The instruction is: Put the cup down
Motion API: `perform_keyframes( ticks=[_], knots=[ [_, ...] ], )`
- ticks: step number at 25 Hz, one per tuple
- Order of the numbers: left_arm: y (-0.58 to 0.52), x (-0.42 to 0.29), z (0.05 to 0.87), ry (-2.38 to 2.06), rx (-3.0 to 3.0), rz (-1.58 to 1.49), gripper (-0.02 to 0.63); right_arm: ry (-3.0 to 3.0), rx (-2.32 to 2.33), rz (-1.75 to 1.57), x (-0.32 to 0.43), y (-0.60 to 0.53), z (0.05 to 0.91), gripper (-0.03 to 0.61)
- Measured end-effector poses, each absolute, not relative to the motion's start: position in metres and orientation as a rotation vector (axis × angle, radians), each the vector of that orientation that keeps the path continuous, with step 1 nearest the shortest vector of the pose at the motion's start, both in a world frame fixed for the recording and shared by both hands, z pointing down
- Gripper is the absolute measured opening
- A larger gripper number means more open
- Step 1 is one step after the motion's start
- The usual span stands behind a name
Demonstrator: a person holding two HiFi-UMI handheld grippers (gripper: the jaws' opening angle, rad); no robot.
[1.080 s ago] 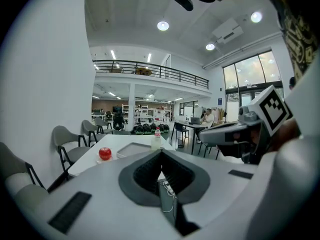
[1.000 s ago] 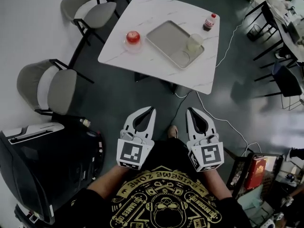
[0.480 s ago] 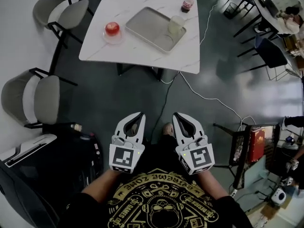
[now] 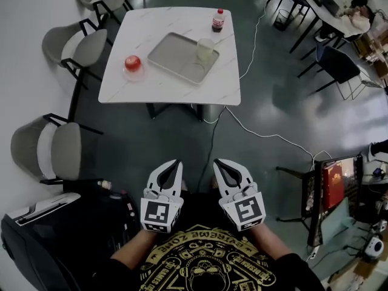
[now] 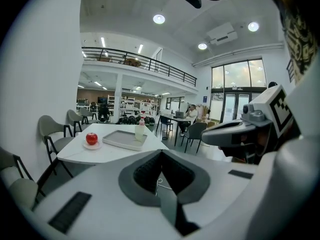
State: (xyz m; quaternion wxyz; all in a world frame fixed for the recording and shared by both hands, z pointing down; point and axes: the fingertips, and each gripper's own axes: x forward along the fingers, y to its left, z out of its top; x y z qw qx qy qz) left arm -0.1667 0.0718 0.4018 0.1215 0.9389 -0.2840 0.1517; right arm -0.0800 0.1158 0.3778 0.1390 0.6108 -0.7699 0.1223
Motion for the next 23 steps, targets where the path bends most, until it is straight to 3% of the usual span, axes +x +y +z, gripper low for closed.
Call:
perform_keyframes(
  ticks=[23],
  knots=[
    [0.097,-0.136,0.387,-0.785,2.798,0.428,0.003,-2.189,1.874,0.36,-0.043,0.153,0.377,0.003]
  ],
)
